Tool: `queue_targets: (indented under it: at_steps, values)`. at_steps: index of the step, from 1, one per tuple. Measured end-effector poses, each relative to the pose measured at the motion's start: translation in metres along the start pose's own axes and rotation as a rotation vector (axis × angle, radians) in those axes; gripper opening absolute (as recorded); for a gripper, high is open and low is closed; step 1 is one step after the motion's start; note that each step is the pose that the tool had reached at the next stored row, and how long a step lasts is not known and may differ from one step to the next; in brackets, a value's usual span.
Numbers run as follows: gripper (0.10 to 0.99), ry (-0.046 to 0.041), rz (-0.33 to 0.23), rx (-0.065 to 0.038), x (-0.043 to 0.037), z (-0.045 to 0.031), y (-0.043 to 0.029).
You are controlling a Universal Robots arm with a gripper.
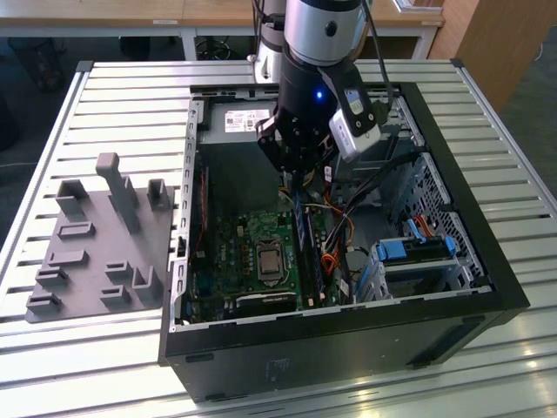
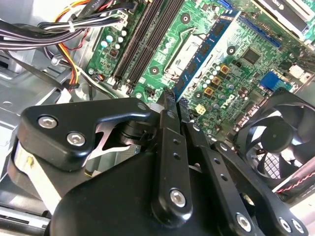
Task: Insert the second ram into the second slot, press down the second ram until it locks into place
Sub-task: 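Insert the second ram into the second slot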
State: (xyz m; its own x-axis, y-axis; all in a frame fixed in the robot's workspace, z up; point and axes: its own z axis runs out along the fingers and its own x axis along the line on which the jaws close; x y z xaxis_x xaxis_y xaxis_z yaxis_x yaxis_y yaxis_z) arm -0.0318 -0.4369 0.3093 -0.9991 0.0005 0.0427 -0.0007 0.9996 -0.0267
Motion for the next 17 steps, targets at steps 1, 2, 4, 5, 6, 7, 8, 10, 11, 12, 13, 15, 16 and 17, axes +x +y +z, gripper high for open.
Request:
queue_targets:
  at_steps: [1,2,4,5,6,7,8,10,11,12,13,15,16,17]
  values:
    - [0.137,0.0000,0.000,0.000,0.0000,0.0004,0.0000]
    - [0.137,0.0001,0.000,0.000,-0.0001,0.0007,0.0000]
    - [0.137,0.0000,0.000,0.000,-0.0001,0.0012,0.0000]
    - [0.137,0.0000,0.000,0.000,-0.0001,0.0015,0.0000]
    - [0.137,0.0000,0.000,0.000,-0.0001,0.0017,0.0000]
    - [0.137,0.0000,0.000,0.000,-0.0001,0.0019,0.0000]
    - [0.137,0.0000,0.000,0.000,-0.0001,0.0026,0.0001]
    - [0.137,0.0000,0.000,0.000,-0.0002,0.0035,0.0001]
    - [0.137,0.0000,0.000,0.000,-0.0002,0.0037,0.0001]
    - [0.137,0.0000,0.000,0.000,-0.0002,0.0039,0.0001]
    - [0.137,-0.0001,0.000,0.000,-0.0004,0.0042,0.0001]
    - [0.137,0.0001,0.000,0.000,-0.0009,0.0047,0.0001]
    - [0.137,0.0002,0.000,0.000,-0.0009,0.0051,0.0001]
    - [0.137,0.0002,0.000,0.000,-0.0009,0.0054,0.0001]
